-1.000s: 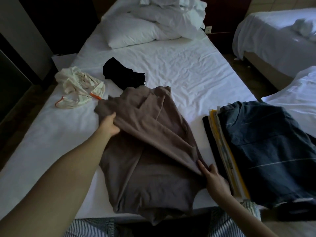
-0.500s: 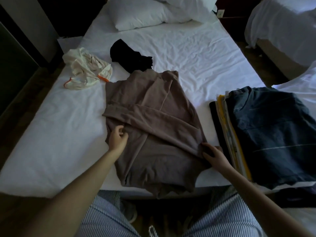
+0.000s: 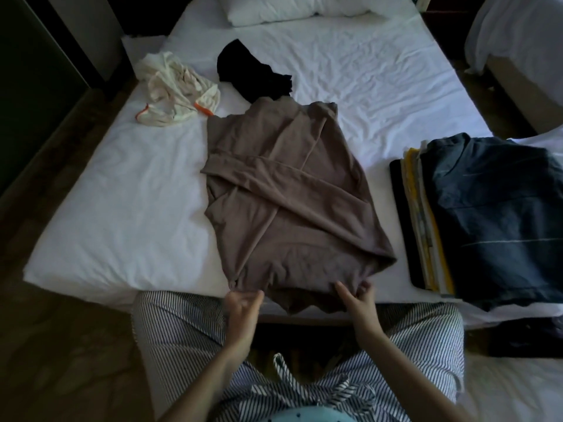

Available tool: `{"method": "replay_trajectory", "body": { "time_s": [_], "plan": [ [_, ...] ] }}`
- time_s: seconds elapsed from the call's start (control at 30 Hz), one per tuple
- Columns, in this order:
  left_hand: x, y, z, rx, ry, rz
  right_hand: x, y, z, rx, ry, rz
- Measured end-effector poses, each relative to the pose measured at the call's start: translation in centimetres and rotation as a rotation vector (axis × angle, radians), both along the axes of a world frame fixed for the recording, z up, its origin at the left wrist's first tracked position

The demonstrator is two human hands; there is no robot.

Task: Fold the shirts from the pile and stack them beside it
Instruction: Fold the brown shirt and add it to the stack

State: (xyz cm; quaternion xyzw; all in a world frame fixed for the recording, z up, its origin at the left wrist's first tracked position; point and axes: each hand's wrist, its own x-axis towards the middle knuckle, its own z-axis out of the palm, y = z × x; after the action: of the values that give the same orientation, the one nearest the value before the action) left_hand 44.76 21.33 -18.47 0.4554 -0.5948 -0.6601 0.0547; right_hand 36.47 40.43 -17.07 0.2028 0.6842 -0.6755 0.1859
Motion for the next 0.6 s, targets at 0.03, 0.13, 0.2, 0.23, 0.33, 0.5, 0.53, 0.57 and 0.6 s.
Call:
{"method": "replay_trajectory", "body": {
  "time_s": [0.03, 0.13, 0.2, 0.23, 0.33, 0.5, 0.53, 0.57, 0.6],
  "plan": [
    [0.4, 1.0, 0.1, 0.128, -0.015, -0.027, 0.1, -0.2, -0.3, -0.030, -0.029, 0.036],
    [0.5, 2.8, 0.0, 0.346, -0.033, -0.115, 0.2, -0.5, -0.3, -0.086, -0.071, 0.119],
    [-0.1, 2.9, 0.4, 0.351, -0.014, -0.141, 0.2, -0.2, -0.2, -0.083, -0.073, 0.133],
    [-0.5, 2.7, 0.8, 0.319, -0.019, -0.139, 0.2, 0.0, -0.1, -0.065, -0.067, 0.141],
    [-1.3, 2.4, 0.9, 0.261, -0.048, -0.096, 0.2, 0.9, -0.2, 0.012, -0.021, 0.153],
    [0.6, 3.0, 2.0, -0.130, 0.055, -0.204, 1.6, 1.2, 0.4, -0.032, 0.092, 0.129],
    [1.2, 3.0, 1.9, -0.227, 0.103, -0.230, 1.9, 1.3, 0.5, -0.038, 0.124, 0.140],
    [1.6, 2.9, 1.7, -0.341, 0.136, -0.275, 2.3, 1.5, 0.5, -0.020, 0.173, 0.170],
    [1.9, 2.8, 1.3, -0.454, 0.157, -0.343, 2.5, 1.7, 0.3, 0.015, 0.225, 0.203]
  ]
}}
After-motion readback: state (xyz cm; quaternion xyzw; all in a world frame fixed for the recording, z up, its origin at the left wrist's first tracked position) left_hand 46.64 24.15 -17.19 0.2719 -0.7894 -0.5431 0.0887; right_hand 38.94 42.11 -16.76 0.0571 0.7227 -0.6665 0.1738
